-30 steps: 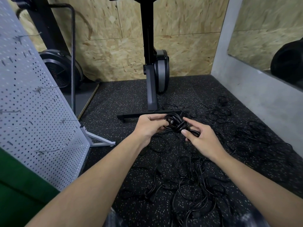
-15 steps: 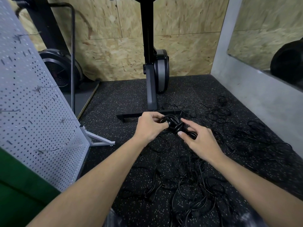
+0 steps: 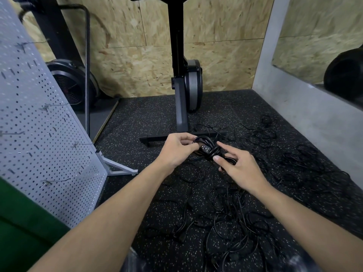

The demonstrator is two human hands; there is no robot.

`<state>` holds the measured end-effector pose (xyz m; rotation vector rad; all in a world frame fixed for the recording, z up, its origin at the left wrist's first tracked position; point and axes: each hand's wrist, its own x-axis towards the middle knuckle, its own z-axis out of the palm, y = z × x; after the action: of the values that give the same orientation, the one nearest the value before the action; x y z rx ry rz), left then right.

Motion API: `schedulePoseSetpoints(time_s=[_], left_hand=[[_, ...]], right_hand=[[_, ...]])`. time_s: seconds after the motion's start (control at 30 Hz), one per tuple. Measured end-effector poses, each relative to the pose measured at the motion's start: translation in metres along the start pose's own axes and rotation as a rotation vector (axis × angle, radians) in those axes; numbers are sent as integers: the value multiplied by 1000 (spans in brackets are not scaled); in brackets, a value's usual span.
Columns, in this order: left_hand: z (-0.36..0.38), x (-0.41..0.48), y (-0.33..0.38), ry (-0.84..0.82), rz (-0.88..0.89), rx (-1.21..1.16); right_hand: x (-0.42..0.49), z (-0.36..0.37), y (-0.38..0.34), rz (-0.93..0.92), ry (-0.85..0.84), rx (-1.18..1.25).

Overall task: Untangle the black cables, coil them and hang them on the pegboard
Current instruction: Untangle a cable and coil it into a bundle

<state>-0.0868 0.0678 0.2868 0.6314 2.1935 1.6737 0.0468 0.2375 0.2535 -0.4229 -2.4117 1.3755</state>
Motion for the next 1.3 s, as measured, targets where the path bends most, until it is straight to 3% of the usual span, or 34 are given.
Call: schedulePoseSetpoints(time_s=[0.23,0.4,0.57,0.7,0.8,0.9,1.2,1.3], left_hand=[[4,-1,1,-130,-105,-305],[6,0,-1,-68,-126,-347],[-4,-2,-6,-152,-142,-392],[-8,-3,-9,-239,164,-22],[-4,-2,-11,-132,341,234],[1,-5,-10,-18,465,335],[0,-5,-6,15,569,555],[-7,-2,-5,50,504,553]], right_hand=[[3,4,5,-13,-90,101],[7,3,9,-28,-80,95],[8,2,11,11,-82,52],[6,0,8,27,-96,83],[5,0,8,22,-91,72],[3,1,5,16,-81,93],[6,-3,9,48,-68,-10],[8,-5,10,57,-62,-10]])
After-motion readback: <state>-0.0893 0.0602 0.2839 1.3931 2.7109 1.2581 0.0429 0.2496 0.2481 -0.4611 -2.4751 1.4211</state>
